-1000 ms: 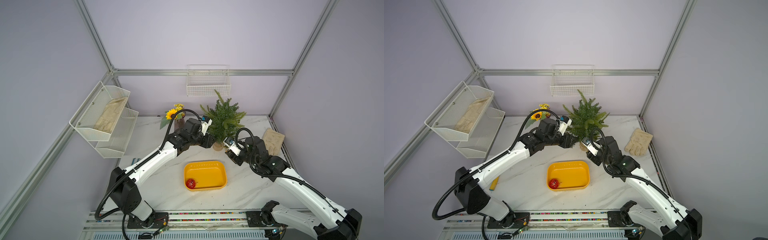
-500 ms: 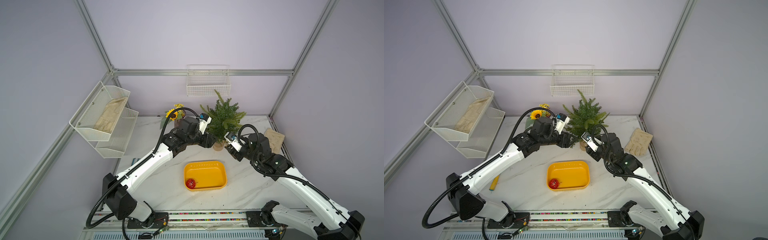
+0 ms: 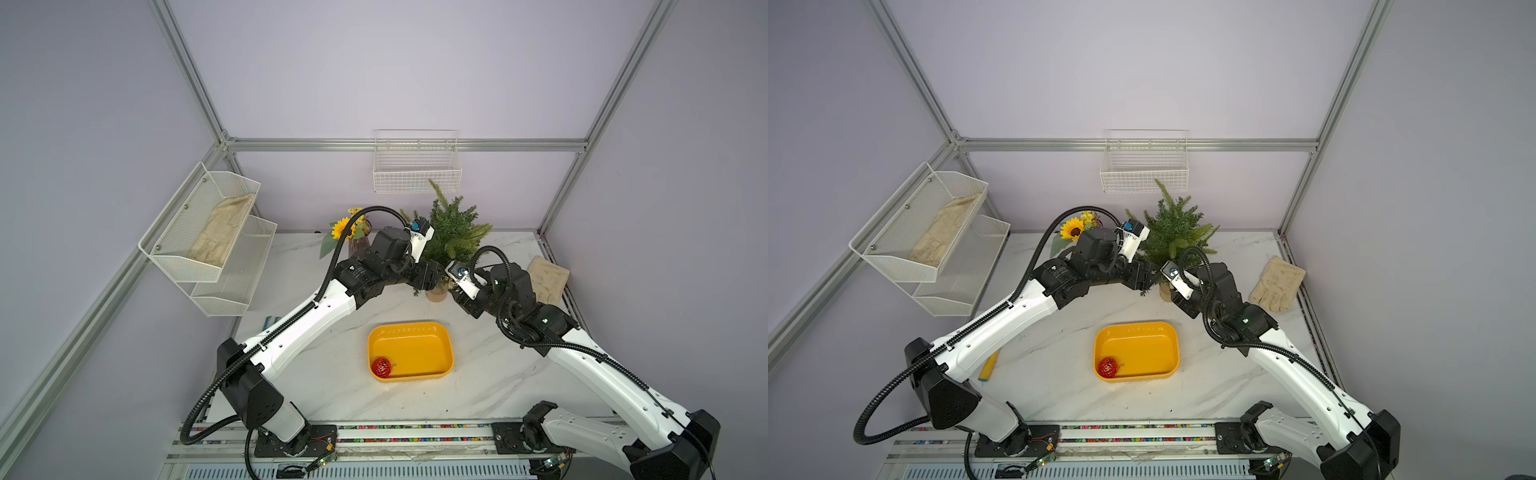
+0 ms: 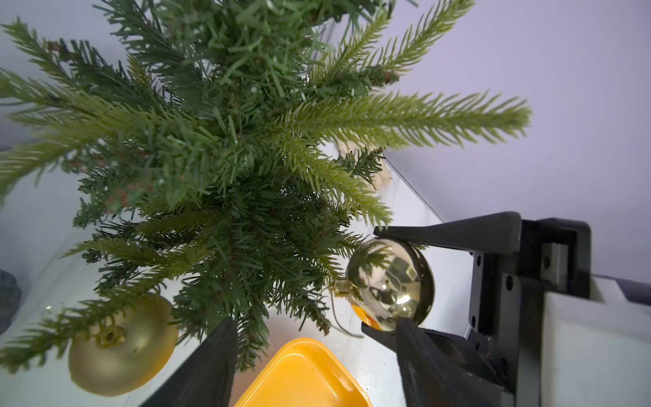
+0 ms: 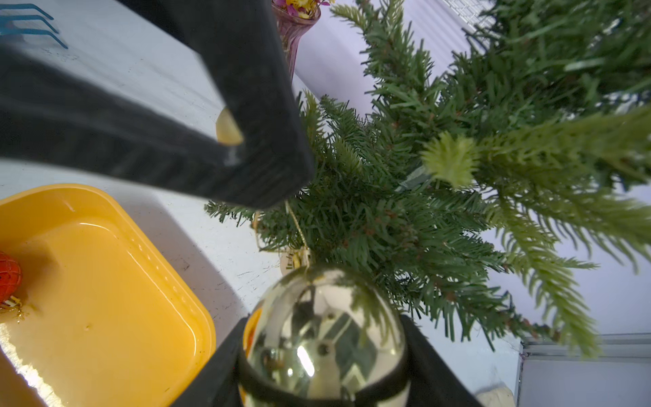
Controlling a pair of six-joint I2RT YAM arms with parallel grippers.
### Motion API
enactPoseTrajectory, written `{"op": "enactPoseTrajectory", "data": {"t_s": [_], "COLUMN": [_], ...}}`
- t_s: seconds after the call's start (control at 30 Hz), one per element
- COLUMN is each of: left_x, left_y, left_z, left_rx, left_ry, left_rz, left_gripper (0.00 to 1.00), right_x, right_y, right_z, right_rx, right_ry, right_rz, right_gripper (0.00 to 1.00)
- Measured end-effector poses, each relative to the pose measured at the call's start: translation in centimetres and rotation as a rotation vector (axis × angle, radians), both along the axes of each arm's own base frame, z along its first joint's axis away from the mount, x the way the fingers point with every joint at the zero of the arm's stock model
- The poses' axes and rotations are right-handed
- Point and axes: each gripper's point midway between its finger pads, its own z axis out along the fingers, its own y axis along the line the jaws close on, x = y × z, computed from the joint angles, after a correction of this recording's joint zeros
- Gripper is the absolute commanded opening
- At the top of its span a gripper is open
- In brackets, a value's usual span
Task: Decorate the small christmas tree with ornaments
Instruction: Hang an ornament on the christmas tree.
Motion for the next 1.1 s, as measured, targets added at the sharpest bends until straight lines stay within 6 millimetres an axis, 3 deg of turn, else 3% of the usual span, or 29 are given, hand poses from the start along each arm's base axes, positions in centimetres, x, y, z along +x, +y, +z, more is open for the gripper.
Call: {"op": "enactPoseTrajectory", "data": {"t_s": [0.27, 0.47, 0.87, 1.1], "left_x": [0.7, 0.7, 0.7, 0.4], "left_y": [-0.8, -0.7, -0.4, -0.1], "left_z": [-1.3, -3.1, -3.1, -2.1], "left_rx": [0.042, 0.099, 0.106, 0.086], "left_ry": [0.016, 0.042, 0.043, 0.032], "left_rz": [0.002, 0.006, 0.016, 0.020], "left_gripper": [0.70, 0.53, 0.40, 0.39], "right_x": [0.0, 0.0, -0.1, -0.4], "right_y": [0.0, 0.0, -0.1, -0.1], "right_z": [0.0, 0.1, 0.1, 0.5], "right_rx": [-0.007, -0.011, -0.014, -0.008], "right_ry": [-0.004, -0.007, -0.009, -0.016], "right_rz": [0.004, 0.006, 0.007, 0.015], "right_gripper": [0.08, 0.08, 0.08, 0.08]}}
